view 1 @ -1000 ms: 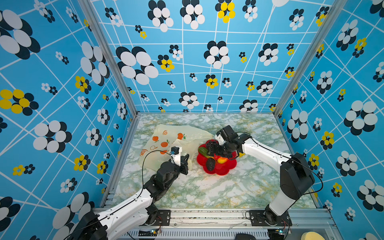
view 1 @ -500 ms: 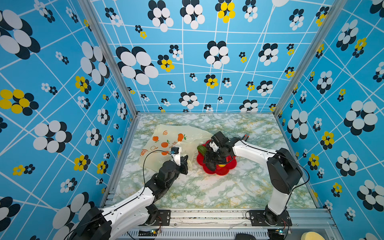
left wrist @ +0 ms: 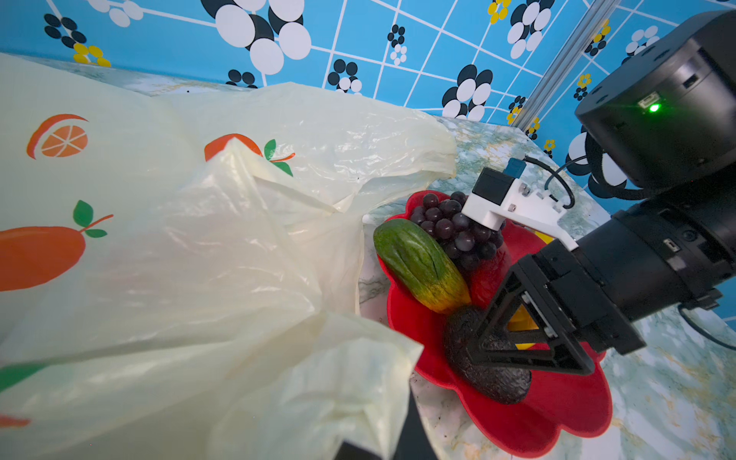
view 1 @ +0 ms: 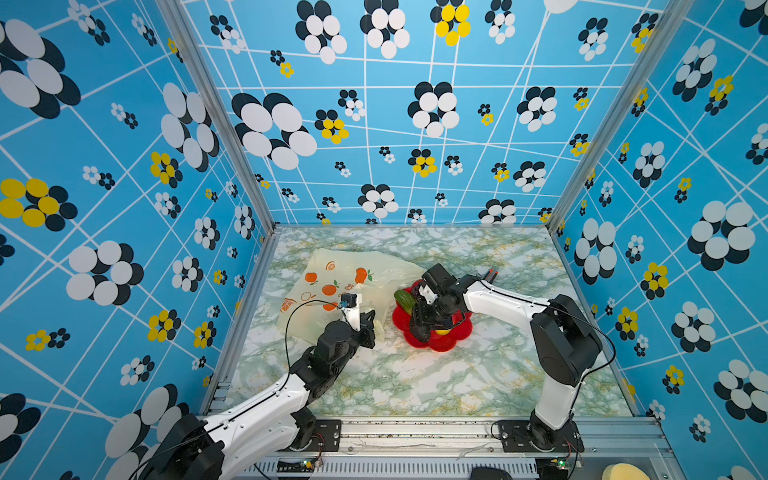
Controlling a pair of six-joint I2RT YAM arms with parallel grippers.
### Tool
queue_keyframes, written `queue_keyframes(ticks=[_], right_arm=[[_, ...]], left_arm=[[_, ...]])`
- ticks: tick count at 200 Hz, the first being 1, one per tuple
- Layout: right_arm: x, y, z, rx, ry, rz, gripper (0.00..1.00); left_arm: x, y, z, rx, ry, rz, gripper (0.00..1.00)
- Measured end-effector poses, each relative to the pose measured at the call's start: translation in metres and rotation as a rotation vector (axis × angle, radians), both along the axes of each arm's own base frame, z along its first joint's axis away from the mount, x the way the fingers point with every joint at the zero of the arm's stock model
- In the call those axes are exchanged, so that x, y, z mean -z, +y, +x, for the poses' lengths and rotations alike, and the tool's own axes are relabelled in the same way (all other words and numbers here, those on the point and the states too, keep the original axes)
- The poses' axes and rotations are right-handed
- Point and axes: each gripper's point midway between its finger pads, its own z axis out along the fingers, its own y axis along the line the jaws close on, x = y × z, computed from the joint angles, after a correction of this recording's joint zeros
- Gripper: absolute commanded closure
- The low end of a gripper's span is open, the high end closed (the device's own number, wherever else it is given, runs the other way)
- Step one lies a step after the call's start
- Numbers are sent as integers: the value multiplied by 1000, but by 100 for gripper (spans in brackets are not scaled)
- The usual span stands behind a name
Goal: Place the fruits into the plastic bag
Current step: 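Lower the right gripper and close it on the second dark avocado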
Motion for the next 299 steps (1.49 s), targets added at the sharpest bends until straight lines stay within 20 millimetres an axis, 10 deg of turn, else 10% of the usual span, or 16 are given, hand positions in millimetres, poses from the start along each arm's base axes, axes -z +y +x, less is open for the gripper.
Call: queue_keyframes(ticks=[57, 299], right_arm=[[0, -2, 1, -16, -18, -12, 50], [-48, -4, 12, 134, -14, 376, 53]], left_arm=[[-2, 1, 0, -4, -1, -10, 100], [-42, 26, -28, -72, 127, -113, 100]])
